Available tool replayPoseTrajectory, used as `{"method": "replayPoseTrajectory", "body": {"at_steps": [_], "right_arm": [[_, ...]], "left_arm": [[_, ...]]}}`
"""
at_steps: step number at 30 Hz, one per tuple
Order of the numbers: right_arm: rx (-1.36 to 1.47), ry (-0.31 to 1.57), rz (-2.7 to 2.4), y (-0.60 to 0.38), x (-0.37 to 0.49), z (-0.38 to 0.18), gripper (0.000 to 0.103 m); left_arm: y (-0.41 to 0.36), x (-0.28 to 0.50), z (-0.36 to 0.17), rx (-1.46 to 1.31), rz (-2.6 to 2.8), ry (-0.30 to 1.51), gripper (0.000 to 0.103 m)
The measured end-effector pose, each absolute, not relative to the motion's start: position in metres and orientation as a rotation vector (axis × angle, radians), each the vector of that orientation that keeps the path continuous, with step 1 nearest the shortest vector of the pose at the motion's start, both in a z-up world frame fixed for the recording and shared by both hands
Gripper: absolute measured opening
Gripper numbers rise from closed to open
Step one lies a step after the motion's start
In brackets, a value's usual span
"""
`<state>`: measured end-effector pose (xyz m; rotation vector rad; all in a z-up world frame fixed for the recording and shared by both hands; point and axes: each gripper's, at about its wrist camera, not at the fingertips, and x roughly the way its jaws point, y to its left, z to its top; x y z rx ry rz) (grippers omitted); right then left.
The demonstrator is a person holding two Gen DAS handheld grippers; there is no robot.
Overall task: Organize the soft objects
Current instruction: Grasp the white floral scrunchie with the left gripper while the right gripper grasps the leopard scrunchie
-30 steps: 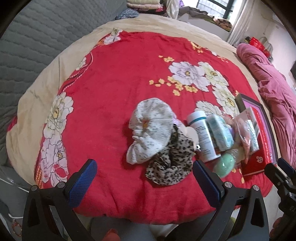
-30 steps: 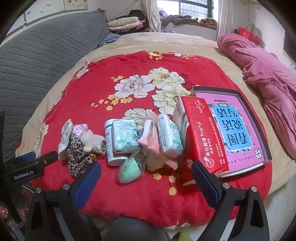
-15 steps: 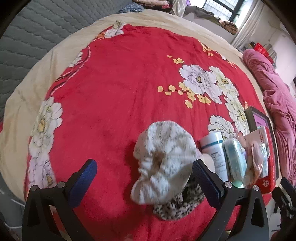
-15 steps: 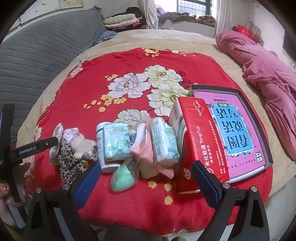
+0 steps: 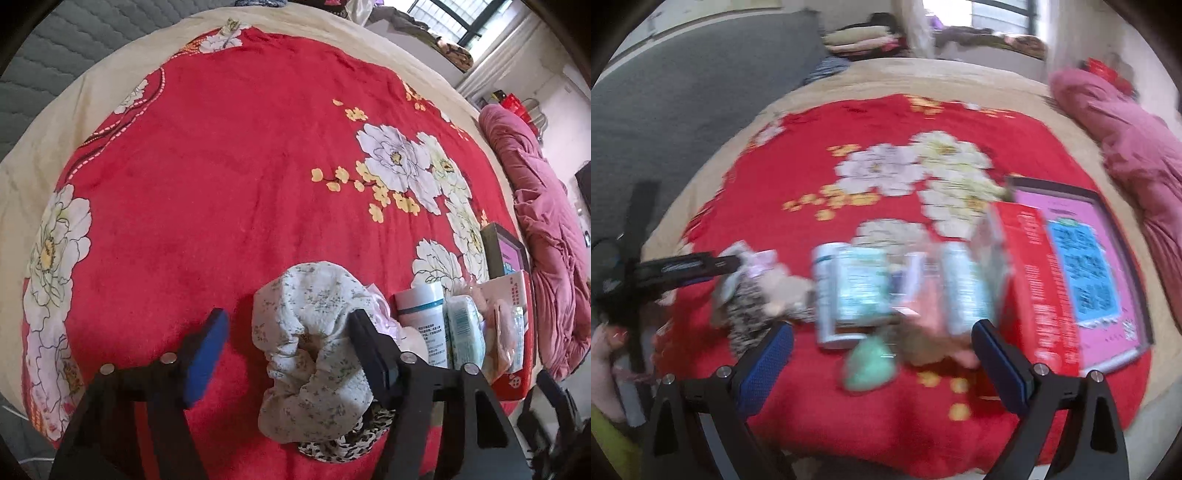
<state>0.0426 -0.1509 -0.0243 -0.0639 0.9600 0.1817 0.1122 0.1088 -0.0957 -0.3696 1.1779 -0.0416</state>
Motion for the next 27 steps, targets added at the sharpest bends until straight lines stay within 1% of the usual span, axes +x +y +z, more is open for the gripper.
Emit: {"method": "replayPoseTrajectory", "body": {"at_steps": [2, 3, 4, 6, 7, 8, 9, 11, 13, 15, 16, 17, 18, 20, 23, 24, 25, 26, 27], "right_arm": [[-0.103, 0.959, 0.237, -0.127, 0.041, -0.032, 0.097], [-0.130, 0.957, 0.251, -0.117, 0.041, -0.036, 0.097], [-0.158, 0.951, 0.267, -0.104, 0.039, -0.042, 0.097], [-0.195, 0.956, 0.295, -0.081, 0.038, -0.055, 0.097], [-0.206, 0.956, 0.312, -0.069, 0.037, -0.062, 0.097], [-0.210, 0.962, 0.315, -0.062, 0.037, -0.067, 0.097], [-0.212, 0.970, 0.316, -0.054, 0.037, -0.073, 0.097], [-0.195, 0.988, 0.310, -0.041, 0.038, -0.085, 0.094], [-0.222, 0.974, 0.277, -0.029, 0.037, -0.093, 0.087], [-0.249, 0.955, 0.250, -0.020, 0.035, -0.097, 0.085], [-0.266, 0.960, 0.243, -0.015, 0.037, -0.102, 0.079], [-0.279, 0.964, 0.235, -0.011, 0.038, -0.105, 0.076], [-0.298, 0.968, 0.220, -0.005, 0.038, -0.108, 0.069], [-0.347, 0.956, 0.194, 0.004, 0.038, -0.115, 0.066], [-0.350, 0.932, 0.164, 0.003, 0.039, -0.117, 0.050], [-0.329, 0.925, 0.163, -0.002, 0.039, -0.114, 0.040], [-0.306, 0.923, 0.167, -0.008, 0.040, -0.110, 0.026], [-0.294, 0.919, 0.164, -0.013, 0.041, -0.107, 0.020], [-0.274, 0.922, 0.169, -0.019, 0.041, -0.103, 0.017]], "left_arm": [[0.109, 0.113, -0.097, -0.372, -0.052, 1.180, 0.061], [0.110, 0.113, -0.097, -0.381, -0.063, 1.182, 0.055], [0.111, 0.113, -0.098, -0.392, -0.070, 1.181, 0.051], [0.111, 0.113, -0.099, -0.402, -0.085, 1.181, 0.038], [0.111, 0.113, -0.099, -0.404, -0.086, 1.181, 0.036], [0.111, 0.113, -0.099, -0.404, -0.090, 1.181, 0.031], [0.113, 0.112, -0.098, -0.410, -0.097, 1.179, 0.023], [0.116, 0.110, -0.098, -0.438, -0.114, 1.169, 0.022], [0.120, 0.109, -0.098, -0.455, -0.131, 1.162, 0.021], [0.124, 0.108, -0.099, -0.471, -0.136, 1.160, 0.017], [0.127, 0.107, -0.100, -0.480, -0.139, 1.161, 0.017], [0.129, 0.107, -0.102, -0.490, -0.138, 1.160, 0.017], [0.131, 0.107, -0.103, -0.496, -0.138, 1.160, 0.016], [0.134, 0.106, -0.104, -0.502, -0.139, 1.161, 0.016], [0.136, 0.106, -0.106, -0.499, -0.138, 1.162, 0.016], [0.136, 0.105, -0.107, -0.501, -0.140, 1.163, 0.015], [0.137, 0.105, -0.107, -0.503, -0.145, 1.163, 0.014], [0.137, 0.104, -0.107, -0.505, -0.148, 1.163, 0.014], [0.136, 0.104, -0.106, -0.506, -0.149, 1.162, 0.014]]}}
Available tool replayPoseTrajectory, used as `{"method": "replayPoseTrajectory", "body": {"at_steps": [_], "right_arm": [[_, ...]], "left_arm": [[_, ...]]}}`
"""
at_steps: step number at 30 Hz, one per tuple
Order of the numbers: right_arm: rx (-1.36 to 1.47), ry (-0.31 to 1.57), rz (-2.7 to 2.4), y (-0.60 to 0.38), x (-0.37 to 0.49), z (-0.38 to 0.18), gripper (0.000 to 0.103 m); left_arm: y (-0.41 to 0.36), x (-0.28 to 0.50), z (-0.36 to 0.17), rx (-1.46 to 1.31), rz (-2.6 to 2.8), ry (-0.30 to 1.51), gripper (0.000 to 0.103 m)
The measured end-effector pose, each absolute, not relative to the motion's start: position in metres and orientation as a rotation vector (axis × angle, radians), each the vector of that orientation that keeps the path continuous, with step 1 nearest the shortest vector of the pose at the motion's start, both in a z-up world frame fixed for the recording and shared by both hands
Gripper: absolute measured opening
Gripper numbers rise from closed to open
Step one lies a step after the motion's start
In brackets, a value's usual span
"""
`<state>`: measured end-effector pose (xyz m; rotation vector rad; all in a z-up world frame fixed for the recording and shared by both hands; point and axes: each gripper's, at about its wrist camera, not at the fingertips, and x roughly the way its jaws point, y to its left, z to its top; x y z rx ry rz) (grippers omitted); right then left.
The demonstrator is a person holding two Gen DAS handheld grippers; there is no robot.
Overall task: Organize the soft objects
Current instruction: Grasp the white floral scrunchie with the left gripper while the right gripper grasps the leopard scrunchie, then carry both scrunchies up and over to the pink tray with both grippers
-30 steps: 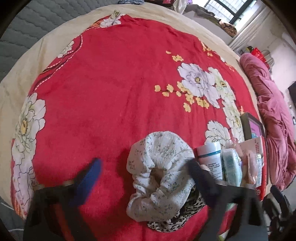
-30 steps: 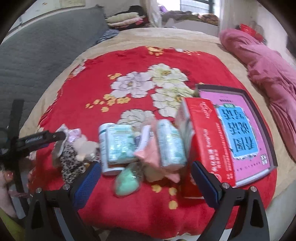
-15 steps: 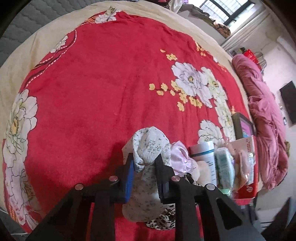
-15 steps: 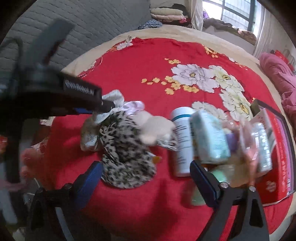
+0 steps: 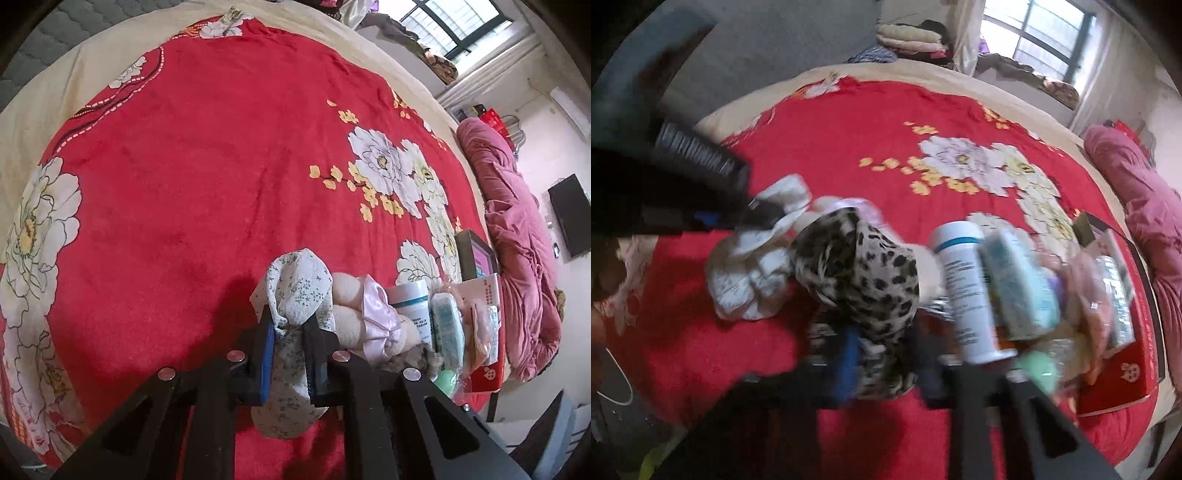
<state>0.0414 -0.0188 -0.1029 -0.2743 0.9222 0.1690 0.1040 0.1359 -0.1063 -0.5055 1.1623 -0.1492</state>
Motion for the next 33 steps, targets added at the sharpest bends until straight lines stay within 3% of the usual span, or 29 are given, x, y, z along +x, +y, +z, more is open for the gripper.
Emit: {"method": "replayPoseTrajectory", "body": {"at_steps": [1, 19, 33], "right_arm": [[-0.228, 0.933, 0.194, -0.029, 0.043, -0.097, 0.012], [0.031, 0.880, 0.188, -0.130, 0.039, -0.004, 0.011], [0.104, 0.798, 0.075, -0.215, 0.015, 0.043, 0.011]], "left_arm": [[0.135, 0.103, -0.106, -0.505, -0.153, 1.160, 0.013], [0.109, 0.080, -0.032, -0.444, -0.213, 1.040, 0.011], [0.007, 0.059, 0.037, -0.294, -0.357, 0.957, 0.011]]}}
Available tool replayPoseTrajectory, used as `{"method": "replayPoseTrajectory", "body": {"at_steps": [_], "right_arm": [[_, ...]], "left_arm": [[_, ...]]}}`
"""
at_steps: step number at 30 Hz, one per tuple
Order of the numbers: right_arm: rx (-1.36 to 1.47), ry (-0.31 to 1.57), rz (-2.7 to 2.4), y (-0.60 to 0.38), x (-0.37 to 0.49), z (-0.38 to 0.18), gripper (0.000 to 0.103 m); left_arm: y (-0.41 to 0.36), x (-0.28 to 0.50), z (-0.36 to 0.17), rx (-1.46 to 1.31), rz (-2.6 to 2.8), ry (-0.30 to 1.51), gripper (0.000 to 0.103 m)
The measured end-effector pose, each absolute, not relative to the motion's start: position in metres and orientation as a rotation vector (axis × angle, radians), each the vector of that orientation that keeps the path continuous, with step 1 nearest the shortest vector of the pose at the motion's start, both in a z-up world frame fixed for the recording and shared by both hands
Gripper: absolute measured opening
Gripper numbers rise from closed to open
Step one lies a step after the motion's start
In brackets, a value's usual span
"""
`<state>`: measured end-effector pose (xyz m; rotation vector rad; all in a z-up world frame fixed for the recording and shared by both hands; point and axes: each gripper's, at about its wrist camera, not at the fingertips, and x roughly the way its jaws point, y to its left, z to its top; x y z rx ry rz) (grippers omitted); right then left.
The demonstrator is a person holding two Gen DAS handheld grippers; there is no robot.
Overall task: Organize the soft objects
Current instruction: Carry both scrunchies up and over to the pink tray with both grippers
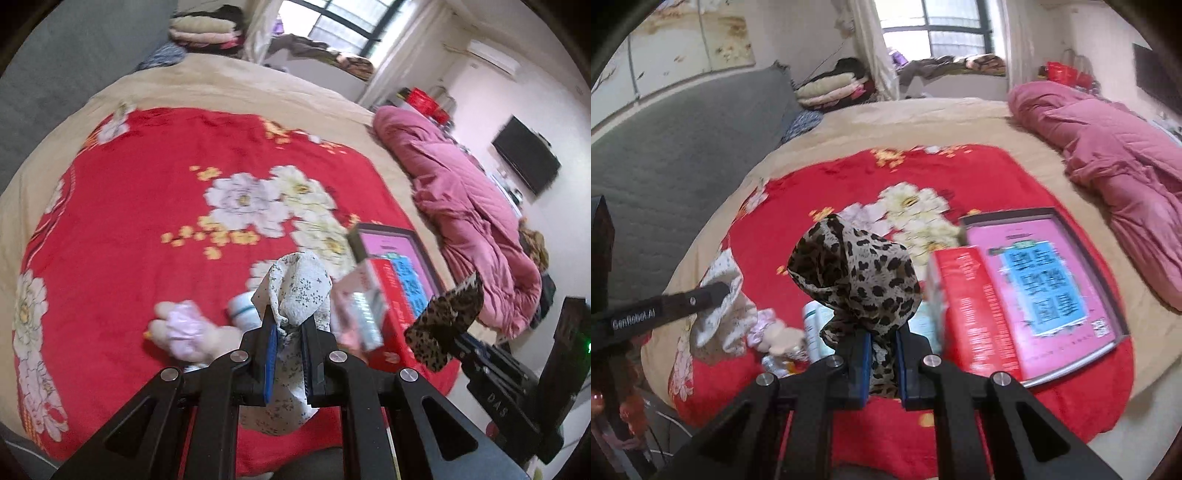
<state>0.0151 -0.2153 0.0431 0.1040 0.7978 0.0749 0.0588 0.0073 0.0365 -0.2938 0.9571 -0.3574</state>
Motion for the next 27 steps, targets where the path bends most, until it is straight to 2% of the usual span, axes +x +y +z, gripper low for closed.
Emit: {"method": "replayPoseTrajectory", "body": {"at_steps": [14, 27], "right_arm": [[0.187, 0.739, -0.079, -0.332, -0.016, 0.069, 0.011], [0.242, 0.773, -0.160, -0.409, -0.020, 0.055, 0.012]], "left_arm": [[-0.103, 0.042, 0.063, -0.203, -0.511, 0.969, 0.011], [-0.201, 0.058, 0.055, -0.148, -0.590, 0.992, 0.011]]}}
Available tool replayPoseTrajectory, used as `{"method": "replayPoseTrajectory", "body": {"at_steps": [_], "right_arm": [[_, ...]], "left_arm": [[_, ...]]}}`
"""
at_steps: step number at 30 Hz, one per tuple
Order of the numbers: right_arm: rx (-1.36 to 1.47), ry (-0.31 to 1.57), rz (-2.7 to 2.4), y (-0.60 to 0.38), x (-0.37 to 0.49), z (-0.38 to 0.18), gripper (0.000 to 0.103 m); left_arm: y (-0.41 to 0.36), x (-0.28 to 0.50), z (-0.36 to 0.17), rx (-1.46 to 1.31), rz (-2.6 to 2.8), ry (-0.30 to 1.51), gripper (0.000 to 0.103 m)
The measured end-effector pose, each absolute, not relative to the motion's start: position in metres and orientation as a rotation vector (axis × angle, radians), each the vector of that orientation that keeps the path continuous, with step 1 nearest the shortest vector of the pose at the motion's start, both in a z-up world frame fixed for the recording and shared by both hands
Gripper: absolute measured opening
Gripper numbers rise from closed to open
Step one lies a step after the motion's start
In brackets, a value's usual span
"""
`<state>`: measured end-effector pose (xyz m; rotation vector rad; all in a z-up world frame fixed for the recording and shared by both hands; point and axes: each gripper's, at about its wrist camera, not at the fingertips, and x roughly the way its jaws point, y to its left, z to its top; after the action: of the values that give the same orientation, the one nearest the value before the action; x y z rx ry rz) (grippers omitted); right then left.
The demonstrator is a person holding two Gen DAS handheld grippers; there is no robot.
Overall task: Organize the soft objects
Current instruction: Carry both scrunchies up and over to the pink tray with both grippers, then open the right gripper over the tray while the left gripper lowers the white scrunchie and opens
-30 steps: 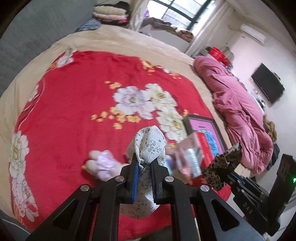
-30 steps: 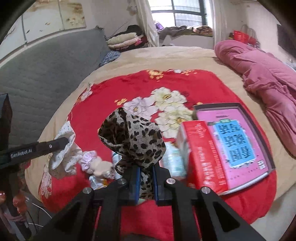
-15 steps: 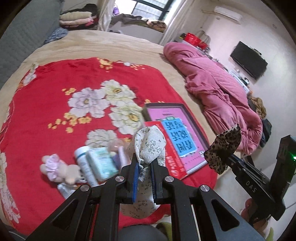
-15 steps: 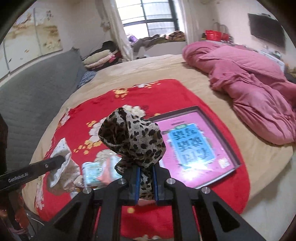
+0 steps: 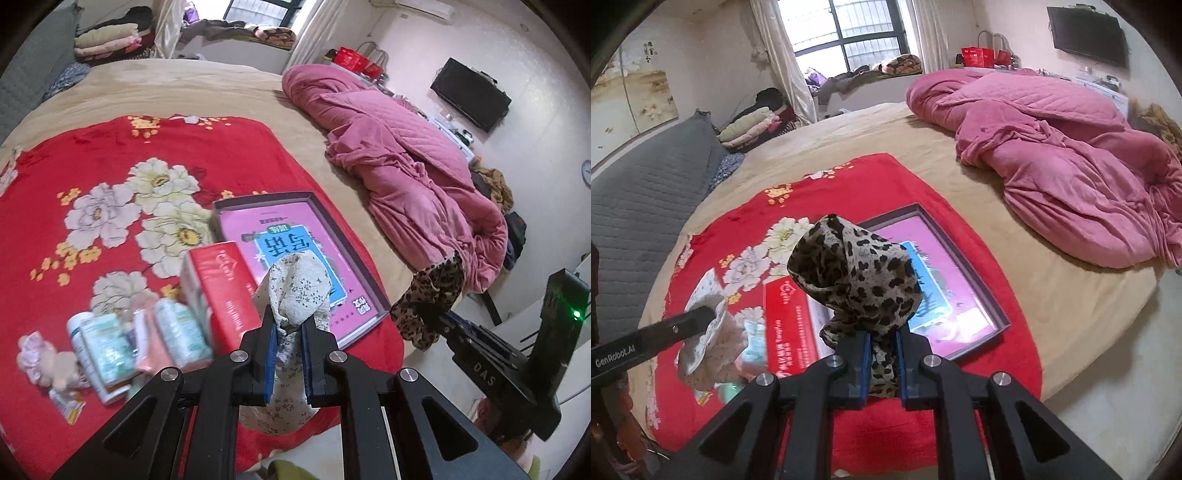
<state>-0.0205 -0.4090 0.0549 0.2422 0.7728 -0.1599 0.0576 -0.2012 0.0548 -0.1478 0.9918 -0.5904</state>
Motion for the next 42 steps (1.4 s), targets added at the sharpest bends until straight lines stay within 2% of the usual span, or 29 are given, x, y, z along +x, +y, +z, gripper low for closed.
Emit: {"method": "replayPoseTrajectory", "body": {"at_steps": [17, 27, 38, 41, 42], "right_arm": [[0.210, 0.911, -0.194, -0.477, 0.021, 0.001, 0.011], [0.192, 1.000, -0.187, -0.488, 0.050, -0.031, 0.012], [0.175, 1.084, -0.198, -0.492, 0.066, -0.063, 0.012], [0.184, 1.083, -0.210, -0.497, 0.066, -0.066, 0.015], [0.186, 1.081, -0.209, -0.498, 0.066, -0.067, 0.019]], "left_arm": [[-0.324, 0.090, -0.016, 0.007, -0.623, 1.124, 0.011], [-0.347, 0.104, -0.051, 0.055, -0.609, 1.192, 0.011], [-0.349, 0.107, -0.065, 0.071, -0.607, 1.219, 0.012], [-0.350, 0.109, -0.069, 0.071, -0.605, 1.228, 0.012], [-0.351, 0.109, -0.070, 0.073, -0.605, 1.230, 0.012]]}}
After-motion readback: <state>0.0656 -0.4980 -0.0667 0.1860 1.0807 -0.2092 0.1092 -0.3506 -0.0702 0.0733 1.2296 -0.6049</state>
